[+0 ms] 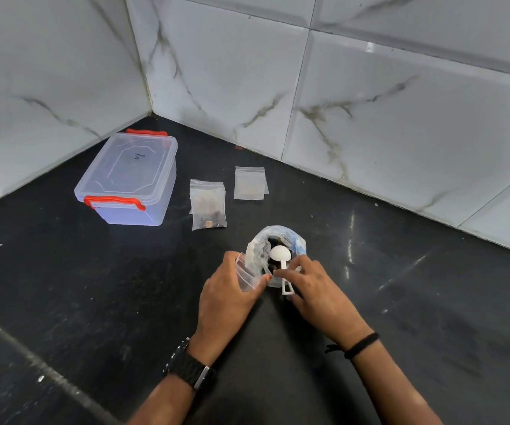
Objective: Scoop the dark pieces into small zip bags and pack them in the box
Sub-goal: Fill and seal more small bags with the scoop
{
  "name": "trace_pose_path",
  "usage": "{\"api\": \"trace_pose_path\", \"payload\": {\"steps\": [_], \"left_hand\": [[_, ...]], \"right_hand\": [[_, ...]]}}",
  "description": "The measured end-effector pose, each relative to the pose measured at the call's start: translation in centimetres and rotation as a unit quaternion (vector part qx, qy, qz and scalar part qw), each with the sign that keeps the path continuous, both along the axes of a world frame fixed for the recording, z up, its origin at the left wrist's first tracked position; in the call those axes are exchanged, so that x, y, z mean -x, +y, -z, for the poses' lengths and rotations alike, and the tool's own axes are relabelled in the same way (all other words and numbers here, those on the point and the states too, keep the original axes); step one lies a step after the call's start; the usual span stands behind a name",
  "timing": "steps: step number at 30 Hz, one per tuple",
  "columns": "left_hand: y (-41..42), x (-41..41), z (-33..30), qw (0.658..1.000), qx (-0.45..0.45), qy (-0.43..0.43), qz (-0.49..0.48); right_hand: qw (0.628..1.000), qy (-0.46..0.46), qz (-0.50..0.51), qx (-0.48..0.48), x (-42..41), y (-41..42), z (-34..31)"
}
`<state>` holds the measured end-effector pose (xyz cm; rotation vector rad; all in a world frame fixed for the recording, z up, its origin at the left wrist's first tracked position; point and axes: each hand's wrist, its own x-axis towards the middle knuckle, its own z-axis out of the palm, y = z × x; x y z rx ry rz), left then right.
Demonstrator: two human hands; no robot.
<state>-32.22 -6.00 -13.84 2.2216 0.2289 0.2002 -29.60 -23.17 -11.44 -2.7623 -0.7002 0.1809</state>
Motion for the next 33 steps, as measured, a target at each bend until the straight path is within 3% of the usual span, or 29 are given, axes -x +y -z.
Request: {"api": "trace_pose_path", "payload": {"steps": [7, 11, 17, 23, 33], "left_hand": [[-0.2, -1.1, 0.1, 0.999, 0.031, 0.022, -0.014], [0.1, -1.6, 0.3, 0.998, 0.053, 0.020, -0.018], [-0.6, -1.9, 0.3, 0.996, 0.081, 0.007, -0.027], [-1.3, -2.2, 0.8, 0.996, 0.082, -0.019, -0.042], [-2.4, -2.3, 1.1, 0.977, 0.186, -0.066, -0.076]], "right_hand": [[0.986, -0.106, 0.021, -0.125, -0.7, -0.4, -0.1], [0.968, -0.101, 0.053, -0.224, -1.0, -0.9, -1.2], [0.985, -0.074, -0.010, -0.157, -1.8, -0.6, -1.1], [0.982, -0.066, -0.005, -0.178, -2.3, -0.3, -0.4], [0.946, -0.014, 0.142, -0.289, -2.5, 0.3, -0.2]]}}
